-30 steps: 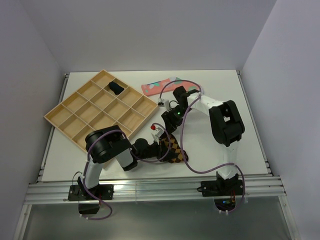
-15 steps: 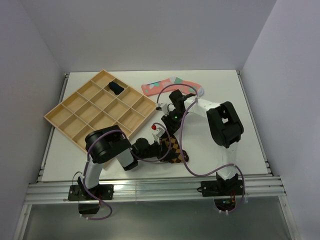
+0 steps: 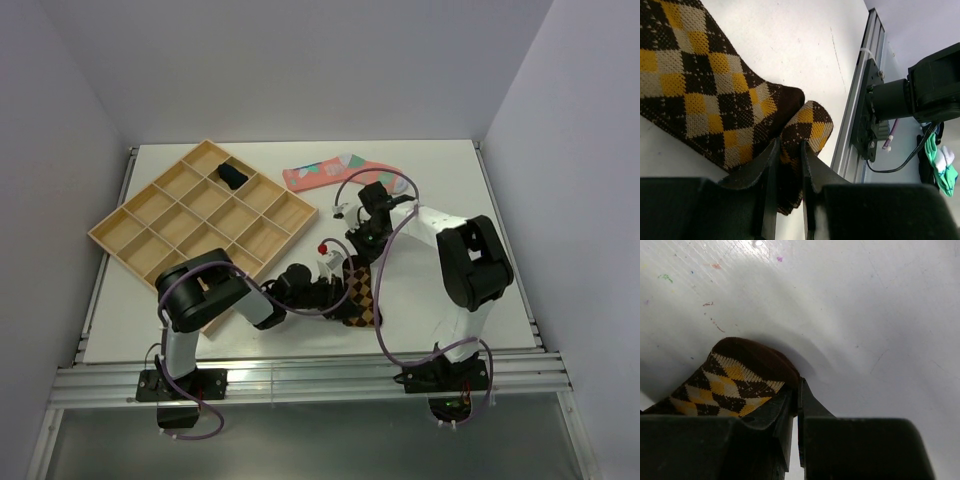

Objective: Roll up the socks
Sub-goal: Roll the sock at the center of the board.

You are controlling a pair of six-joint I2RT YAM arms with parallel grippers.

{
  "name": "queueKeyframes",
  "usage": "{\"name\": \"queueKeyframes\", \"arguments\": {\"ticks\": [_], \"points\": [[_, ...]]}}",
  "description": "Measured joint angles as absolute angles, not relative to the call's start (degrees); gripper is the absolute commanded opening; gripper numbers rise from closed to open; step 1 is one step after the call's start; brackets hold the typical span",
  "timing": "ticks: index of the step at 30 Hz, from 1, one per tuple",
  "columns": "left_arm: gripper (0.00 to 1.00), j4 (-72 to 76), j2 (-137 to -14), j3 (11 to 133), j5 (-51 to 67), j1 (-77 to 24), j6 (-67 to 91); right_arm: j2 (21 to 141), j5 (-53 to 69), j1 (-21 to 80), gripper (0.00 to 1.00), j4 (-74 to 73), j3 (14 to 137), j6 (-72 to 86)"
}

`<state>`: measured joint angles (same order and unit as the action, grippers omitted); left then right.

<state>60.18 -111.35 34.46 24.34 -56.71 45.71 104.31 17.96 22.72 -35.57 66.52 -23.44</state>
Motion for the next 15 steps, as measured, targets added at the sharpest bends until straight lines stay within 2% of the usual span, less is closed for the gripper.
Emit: {"name": "queueKeyframes", "arguments": {"ticks": [15], "points": [[0.00,47.7,-112.6,41.6,35.9,-49.0,48.9,105.1,14.6,21.7,0.08,-31.7,66.8,-24.8]]}}
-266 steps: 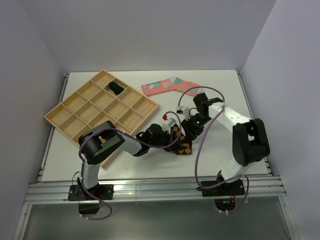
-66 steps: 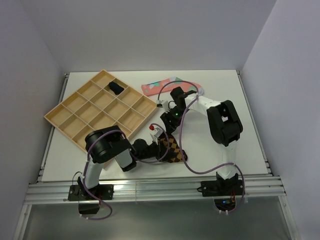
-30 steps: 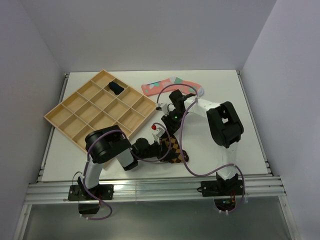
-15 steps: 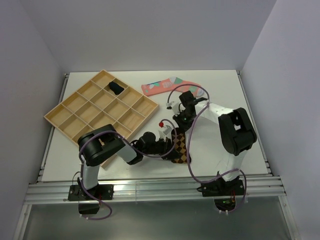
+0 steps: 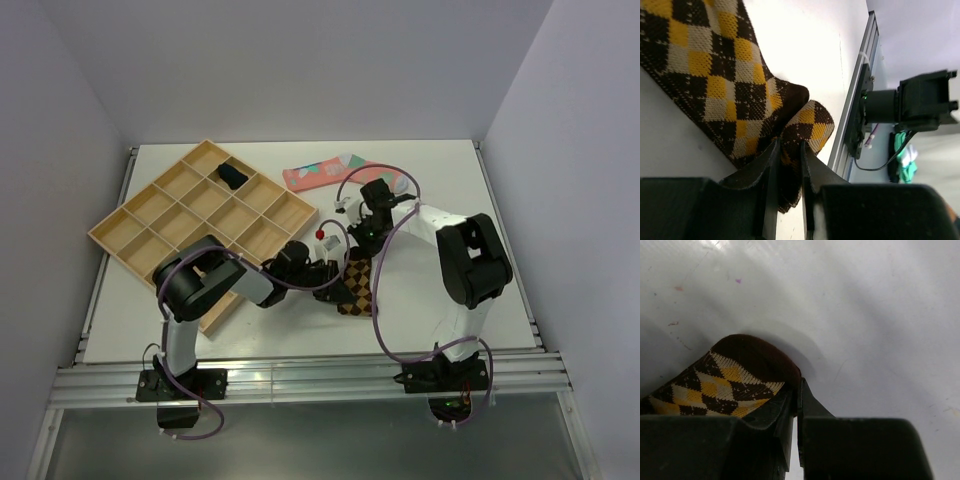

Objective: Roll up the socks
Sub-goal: Roll the sock at the center of the board.

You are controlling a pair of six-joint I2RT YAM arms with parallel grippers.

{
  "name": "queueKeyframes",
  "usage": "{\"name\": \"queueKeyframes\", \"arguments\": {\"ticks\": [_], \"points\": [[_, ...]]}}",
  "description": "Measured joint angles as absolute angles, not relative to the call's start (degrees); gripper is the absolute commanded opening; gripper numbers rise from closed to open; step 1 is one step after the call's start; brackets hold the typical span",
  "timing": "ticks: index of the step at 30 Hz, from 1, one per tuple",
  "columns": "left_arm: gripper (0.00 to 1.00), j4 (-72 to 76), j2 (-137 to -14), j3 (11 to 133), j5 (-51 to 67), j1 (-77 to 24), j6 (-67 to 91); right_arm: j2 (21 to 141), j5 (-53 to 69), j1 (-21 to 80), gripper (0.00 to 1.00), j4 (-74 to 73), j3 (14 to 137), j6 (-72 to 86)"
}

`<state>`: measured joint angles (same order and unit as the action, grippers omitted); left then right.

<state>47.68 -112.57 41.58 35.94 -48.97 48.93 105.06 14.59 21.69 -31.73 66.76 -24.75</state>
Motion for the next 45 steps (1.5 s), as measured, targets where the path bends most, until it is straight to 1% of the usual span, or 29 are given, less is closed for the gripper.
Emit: {"name": "queueKeyframes", "arguments": {"ticks": [5,6,8,9,12,14,17,21,26,28,32,35,40,45], "points": [[0.00,42.7,-116.1,47.1,40.3,-46.6,52.1,105.1,15.2,20.8,0.09,-30.3,66.8,-25.6],[0.00,41.2,-116.8,48.4,40.9,-46.4,52.4,105.1,15.6,20.6,0.15,-30.2,66.8,-25.8],[0.00,38.0,-118.2,51.5,42.1,-46.2,53.4,105.1,16.5,20.3,0.22,-30.0,66.8,-26.5],[0.00,36.4,-118.8,52.9,42.5,-46.2,53.9,105.1,16.9,20.2,0.31,-29.8,66.8,-26.8],[0.00,32.0,-120.3,56.0,43.8,-46.1,55.2,104.7,17.6,19.6,0.46,-29.1,66.7,-27.5],[0.00,29.3,-120.8,57.6,44.2,-46.0,55.7,103.7,17.9,19.1,0.51,-28.9,66.6,-28.1],[0.00,26.0,-121.2,59.1,44.4,-45.8,56.4,100.6,18.9,18.1,0.51,-28.8,66.1,-28.8],[0.00,23.9,-121.8,60.3,44.8,-45.7,56.9,93.0,21.9,15.7,0.51,-29.7,64.4,-31.7],[0.00,23.4,-122.8,61.2,45.6,-45.4,57.8,79.3,27.4,13.5,0.53,-32.2,57.5,-41.1],[0.00,23.4,-123.1,61.3,45.8,-45.4,57.8,75.9,30.0,13.6,0.53,-35.2,54.7,-46.5],[0.00,23.8,-123.8,61.4,46.9,-45.2,57.8,76.5,33.9,13.7,0.53,-41.8,51.4,-57.2],[0.00,24.2,-124.2,61.4,47.4,-45.1,57.8,78.0,34.5,14.2,0.54,-44.6,48.5,-62.7],[0.00,24.4,-124.5,61.4,48.1,-45.0,57.7,75.1,34.2,17.9,0.58,-43.5,42.3,-66.1],[0.00,24.3,-124.7,61.8,48.6,-44.9,57.5,70.5,33.5,22.7,0.59,-41.2,38.3,-66.6]]}}
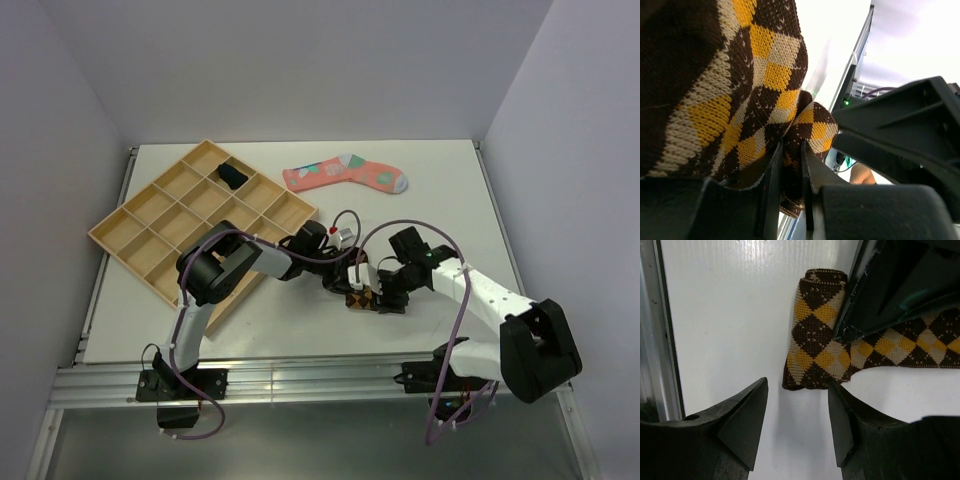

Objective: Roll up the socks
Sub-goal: Roll the sock at the center of the board.

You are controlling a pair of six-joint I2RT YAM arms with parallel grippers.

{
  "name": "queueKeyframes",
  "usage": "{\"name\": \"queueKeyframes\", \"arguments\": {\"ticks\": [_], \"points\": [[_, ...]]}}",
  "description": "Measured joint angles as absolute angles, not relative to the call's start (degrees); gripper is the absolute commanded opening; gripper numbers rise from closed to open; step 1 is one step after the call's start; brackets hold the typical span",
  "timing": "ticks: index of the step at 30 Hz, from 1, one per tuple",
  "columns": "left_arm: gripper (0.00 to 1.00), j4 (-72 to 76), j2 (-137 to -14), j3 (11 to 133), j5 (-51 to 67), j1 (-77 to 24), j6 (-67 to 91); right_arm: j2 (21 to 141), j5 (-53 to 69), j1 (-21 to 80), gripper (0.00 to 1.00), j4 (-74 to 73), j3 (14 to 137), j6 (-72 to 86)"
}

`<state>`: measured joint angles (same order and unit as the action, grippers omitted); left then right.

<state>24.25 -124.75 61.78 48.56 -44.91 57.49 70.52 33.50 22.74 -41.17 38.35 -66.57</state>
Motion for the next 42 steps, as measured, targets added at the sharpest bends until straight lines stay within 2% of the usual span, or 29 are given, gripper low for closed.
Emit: {"name": "queueKeyframes", "arguments": {"ticks": [10,23,36,42], "points": [[0.00,22.7,-124.8,62.4,49.3,-44.8,55.5,68.3,28.1,28.6,0.60,-33.5,32.8,-65.4],[0.00,22.8,-125.0,62.3,50.6,-44.7,54.6,55.9,26.0,30.6,0.65,-31.5,29.8,-64.1],[0.00,16.5,-125.0,64.1,53.4,-44.6,50.0,60.1,24.4,37.1,0.65,-30.1,28.4,-64.5],[0.00,12.9,-125.1,65.4,54.1,-44.4,48.3,64.0,22.1,38.5,0.61,-25.0,27.8,-64.6]]}}
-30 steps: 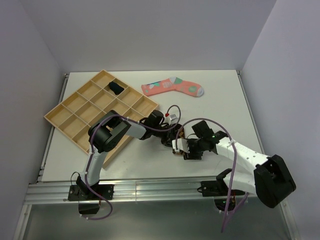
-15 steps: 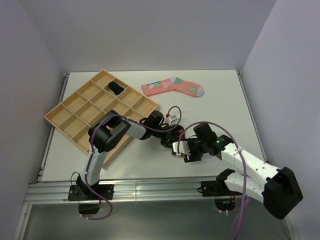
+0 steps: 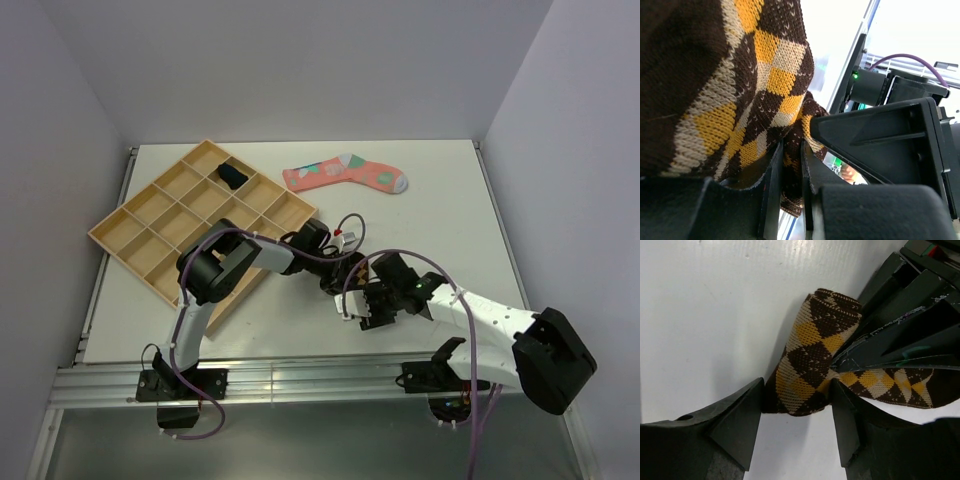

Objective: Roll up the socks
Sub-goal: Roll the sock at the center of the board.

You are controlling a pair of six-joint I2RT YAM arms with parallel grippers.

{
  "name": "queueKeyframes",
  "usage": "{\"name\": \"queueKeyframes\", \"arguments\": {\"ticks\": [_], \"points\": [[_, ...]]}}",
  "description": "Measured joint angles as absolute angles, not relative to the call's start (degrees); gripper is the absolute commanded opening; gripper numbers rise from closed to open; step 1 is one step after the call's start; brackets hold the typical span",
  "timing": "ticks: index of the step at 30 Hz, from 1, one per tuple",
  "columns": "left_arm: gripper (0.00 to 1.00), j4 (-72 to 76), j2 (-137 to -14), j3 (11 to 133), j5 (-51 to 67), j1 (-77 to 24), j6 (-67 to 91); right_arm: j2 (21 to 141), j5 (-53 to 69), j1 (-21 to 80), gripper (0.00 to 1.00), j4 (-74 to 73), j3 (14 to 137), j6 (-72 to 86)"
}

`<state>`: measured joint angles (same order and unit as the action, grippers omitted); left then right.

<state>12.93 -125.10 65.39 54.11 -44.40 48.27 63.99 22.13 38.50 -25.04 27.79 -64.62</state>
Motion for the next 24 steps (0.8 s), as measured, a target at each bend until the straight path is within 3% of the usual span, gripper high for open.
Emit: {"name": "queueKeyframes", "arguments": {"ticks": [3,4,7,12,24], "points": [[0.00,11.7,-125.1,65.7,54.6,-44.2,47.2,65.1,21.8,38.6,0.48,-22.9,27.6,-64.6],[0.00,11.0,-125.1,65.9,54.7,-44.2,46.8,65.5,21.7,38.6,0.36,-22.3,27.6,-64.6],[0.00,8.7,-125.1,66.9,55.2,-44.0,45.1,66.6,21.8,38.7,0.20,-21.6,27.9,-64.5],[0.01,2.8,-123.7,68.6,52.5,-44.1,42.5,69.2,22.4,38.6,0.14,-24.4,30.9,-64.1],[0.07,-2.3,-112.4,64.3,28.3,-45.6,39.7,73.9,23.2,38.6,0.13,-26.3,35.3,-62.4]]}}
